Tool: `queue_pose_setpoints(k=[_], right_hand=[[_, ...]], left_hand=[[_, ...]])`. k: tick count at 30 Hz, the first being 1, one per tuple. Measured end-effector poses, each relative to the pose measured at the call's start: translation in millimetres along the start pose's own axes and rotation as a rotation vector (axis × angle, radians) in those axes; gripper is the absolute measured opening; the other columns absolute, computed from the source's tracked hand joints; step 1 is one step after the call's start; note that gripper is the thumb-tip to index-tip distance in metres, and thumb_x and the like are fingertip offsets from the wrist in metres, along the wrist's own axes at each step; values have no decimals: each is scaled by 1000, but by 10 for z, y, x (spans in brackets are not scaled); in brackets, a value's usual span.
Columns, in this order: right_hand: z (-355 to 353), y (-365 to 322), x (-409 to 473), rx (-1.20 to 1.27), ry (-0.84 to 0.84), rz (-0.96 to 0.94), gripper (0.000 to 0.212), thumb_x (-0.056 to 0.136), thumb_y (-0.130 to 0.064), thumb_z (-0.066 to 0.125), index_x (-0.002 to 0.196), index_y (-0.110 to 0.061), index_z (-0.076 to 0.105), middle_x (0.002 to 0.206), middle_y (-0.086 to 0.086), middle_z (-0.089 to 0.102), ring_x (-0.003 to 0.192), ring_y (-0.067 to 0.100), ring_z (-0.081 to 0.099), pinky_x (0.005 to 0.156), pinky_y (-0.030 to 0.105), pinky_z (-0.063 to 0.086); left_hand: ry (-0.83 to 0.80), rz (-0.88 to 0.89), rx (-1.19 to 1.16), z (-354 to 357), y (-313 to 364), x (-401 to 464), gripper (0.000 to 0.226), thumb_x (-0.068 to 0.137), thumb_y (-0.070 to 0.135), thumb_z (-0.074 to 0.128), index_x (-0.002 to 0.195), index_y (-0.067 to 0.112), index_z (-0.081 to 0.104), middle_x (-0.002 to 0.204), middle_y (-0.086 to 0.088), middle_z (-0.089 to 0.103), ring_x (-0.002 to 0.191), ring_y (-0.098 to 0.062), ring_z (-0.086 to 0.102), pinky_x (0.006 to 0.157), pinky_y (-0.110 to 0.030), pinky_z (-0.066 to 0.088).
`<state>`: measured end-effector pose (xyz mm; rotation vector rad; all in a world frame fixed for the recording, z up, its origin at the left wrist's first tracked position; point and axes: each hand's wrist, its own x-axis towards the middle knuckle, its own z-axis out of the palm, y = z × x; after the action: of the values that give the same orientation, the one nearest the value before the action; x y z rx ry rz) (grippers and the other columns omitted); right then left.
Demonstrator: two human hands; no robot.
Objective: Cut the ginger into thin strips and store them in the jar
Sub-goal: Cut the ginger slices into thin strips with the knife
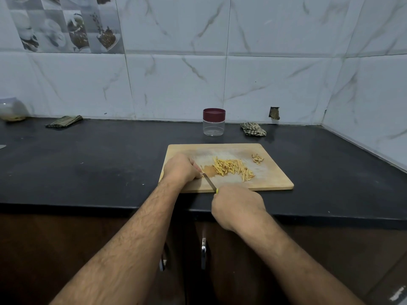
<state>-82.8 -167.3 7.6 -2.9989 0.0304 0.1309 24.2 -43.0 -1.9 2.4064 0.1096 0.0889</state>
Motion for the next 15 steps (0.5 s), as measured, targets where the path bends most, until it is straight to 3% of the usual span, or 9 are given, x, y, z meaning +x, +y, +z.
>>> queue_pose_setpoints(k=[3,10,15], right_hand=[[-4,70,-53,18,12,12,22,100,-25,45,109,-17,63,100,2,62,87,24,58,71,35,46],[-37,26,24,71,39,-7,18,100,-22,46,107,-16,61,104,4,63,86,25,55,69,33,43],[-28,-40,77,47,24,-23,24,99,-19,46,116,-12,62,95,3,55,83,25,51,68,34,42]], left_hand=[[-3,-2,5,-5,3,-1,7,83,15,73,83,21,78,75,16,65,70,1,51,57,-16,39],[-2,-30,-2,-16,18,-12,6,83,17,74,79,20,75,74,14,65,75,-3,54,57,-18,40],[7,-29,27,-25,21,-24,5,83,17,73,87,17,76,74,12,64,76,-7,55,58,-18,41]])
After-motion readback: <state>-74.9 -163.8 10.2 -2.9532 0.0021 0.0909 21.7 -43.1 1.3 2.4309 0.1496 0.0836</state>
